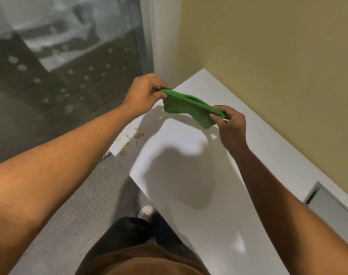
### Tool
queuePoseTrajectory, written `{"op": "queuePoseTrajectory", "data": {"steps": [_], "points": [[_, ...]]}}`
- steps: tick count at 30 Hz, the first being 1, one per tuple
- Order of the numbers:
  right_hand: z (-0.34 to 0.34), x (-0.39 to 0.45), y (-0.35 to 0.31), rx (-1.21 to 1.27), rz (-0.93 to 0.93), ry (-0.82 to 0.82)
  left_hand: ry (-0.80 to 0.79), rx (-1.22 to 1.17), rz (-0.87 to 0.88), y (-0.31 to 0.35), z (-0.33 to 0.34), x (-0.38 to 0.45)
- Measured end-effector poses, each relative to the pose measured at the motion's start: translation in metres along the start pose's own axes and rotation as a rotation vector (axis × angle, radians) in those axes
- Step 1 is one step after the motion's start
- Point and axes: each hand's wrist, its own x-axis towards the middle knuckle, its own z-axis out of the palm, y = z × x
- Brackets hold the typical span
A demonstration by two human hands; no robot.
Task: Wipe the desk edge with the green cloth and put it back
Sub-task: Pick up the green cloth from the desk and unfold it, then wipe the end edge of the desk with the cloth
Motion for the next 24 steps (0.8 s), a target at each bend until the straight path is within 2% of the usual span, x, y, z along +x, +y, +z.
{"op": "queuePoseTrajectory", "data": {"steps": [2, 4, 8, 10, 12, 14, 16, 20, 24], "points": [[0.015, 0.003, 0.003, -0.118, -0.106, -0.069, 0.072, 0.021, -0.026, -0.017, -0.002, -0.017], [0.028, -0.004, 0.015, -0.221, -0.226, -0.111, 0.053, 0.061, -0.058, -0.036, 0.004, -0.038], [0.053, -0.033, 0.051, -0.460, -0.258, -0.266, -0.196, 0.235, -0.147, -0.077, 0.030, -0.088], [0.067, -0.053, 0.070, -0.526, -0.263, -0.403, -0.249, 0.310, -0.238, -0.094, 0.043, -0.116], [0.080, -0.072, 0.085, -0.590, -0.257, -0.532, -0.204, 0.330, -0.345, -0.109, 0.052, -0.140], [0.094, -0.086, 0.094, -0.616, -0.260, -0.586, -0.194, 0.389, -0.379, -0.119, 0.058, -0.158], [0.112, -0.094, 0.095, -0.623, -0.249, -0.585, -0.190, 0.442, -0.354, -0.128, 0.058, -0.167], [0.152, -0.104, 0.085, -0.628, -0.228, -0.625, -0.080, 0.473, -0.351, -0.145, 0.037, -0.165], [0.178, -0.116, 0.077, -0.591, -0.375, -0.705, -0.012, 0.547, -0.316, -0.164, 0.024, -0.153]]}}
